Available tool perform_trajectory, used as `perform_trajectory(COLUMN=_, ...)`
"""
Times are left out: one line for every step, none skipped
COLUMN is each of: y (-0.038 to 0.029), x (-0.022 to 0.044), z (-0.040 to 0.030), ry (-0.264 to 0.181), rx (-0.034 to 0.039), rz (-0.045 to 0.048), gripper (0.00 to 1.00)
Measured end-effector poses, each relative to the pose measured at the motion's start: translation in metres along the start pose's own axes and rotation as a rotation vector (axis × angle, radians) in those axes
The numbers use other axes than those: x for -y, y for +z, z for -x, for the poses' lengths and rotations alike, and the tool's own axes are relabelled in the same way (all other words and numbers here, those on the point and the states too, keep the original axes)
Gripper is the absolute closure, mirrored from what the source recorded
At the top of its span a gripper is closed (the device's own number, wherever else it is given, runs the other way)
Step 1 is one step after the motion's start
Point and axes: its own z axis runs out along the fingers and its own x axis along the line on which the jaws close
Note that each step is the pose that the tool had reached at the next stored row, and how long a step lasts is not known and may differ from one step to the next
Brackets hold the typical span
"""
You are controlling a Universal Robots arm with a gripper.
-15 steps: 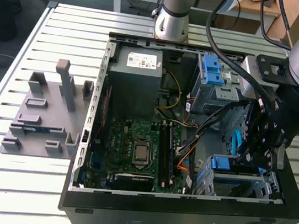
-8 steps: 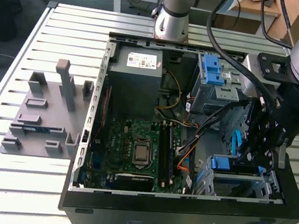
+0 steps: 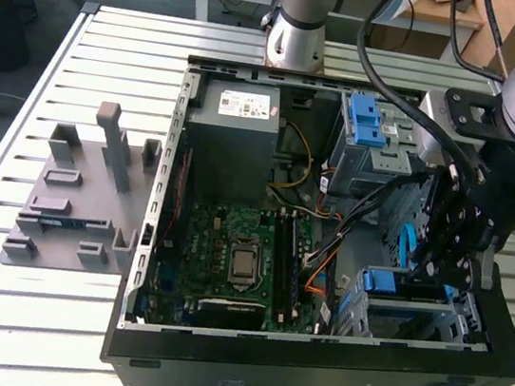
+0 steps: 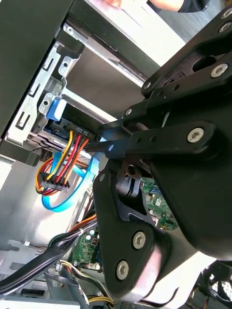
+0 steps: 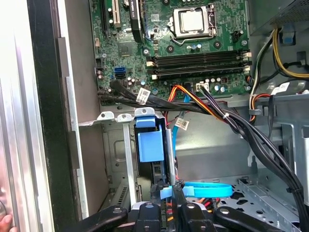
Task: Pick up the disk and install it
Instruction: 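Insert the second disk wire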
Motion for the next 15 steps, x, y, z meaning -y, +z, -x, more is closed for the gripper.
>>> perform_trajectory(y=-0.0006, x=0.0, z=0.0, ry=0.0, rx=-0.0001, rz=0.0, gripper=0.76)
perform_trajectory(y=-0.0012, x=0.0, z=0.0, ry=0.0, rx=-0.0002, rz=-0.0001, gripper=0.76)
perform_trajectory(y=-0.0018, x=0.0, z=0.0, ry=0.0, rx=-0.0001, rz=0.0, gripper=0.76)
perform_trajectory(y=-0.0026, x=0.0001, z=0.0, ry=0.0, rx=0.0, rz=0.0, gripper=0.76)
perform_trajectory(y=-0.0035, x=0.0001, z=0.0, ry=0.0, rx=-0.0001, rz=-0.0001, gripper=0.76)
perform_trajectory(y=-0.0043, x=0.0001, z=0.0, ry=0.0, rx=-0.0001, rz=0.0, gripper=0.76)
perform_trajectory(y=-0.0051, x=0.0001, z=0.0, ry=0.0, rx=0.0, rz=0.0, gripper=0.76)
perform_trajectory(y=-0.0059, x=0.0002, z=0.0, ry=0.0, rx=0.0, rz=0.0, gripper=0.76)
perform_trajectory(y=-0.0069, x=0.0002, z=0.0, ry=0.0, rx=0.0, rz=0.0, gripper=0.76)
perform_trajectory(y=-0.0079, x=0.0002, z=0.0, ry=0.0, rx=-0.0001, rz=-0.0001, gripper=0.76)
perform_trajectory(y=-0.0087, x=0.0002, z=0.0, ry=0.0, rx=-0.0001, rz=0.0, gripper=0.76)
perform_trajectory(y=-0.0093, x=0.0003, z=0.0, ry=0.0, rx=0.0, rz=0.0, gripper=0.77)
perform_trajectory(y=-0.0098, x=0.0003, z=0.0, ry=0.0, rx=0.0001, rz=0.0, gripper=0.84)
perform_trajectory(y=-0.0102, x=0.0003, z=0.0, ry=0.0, rx=0.0001, rz=0.0, gripper=0.84)
perform_trajectory(y=-0.0103, x=0.0003, z=0.0, ry=0.0, rx=0.0002, rz=0.0, gripper=0.89)
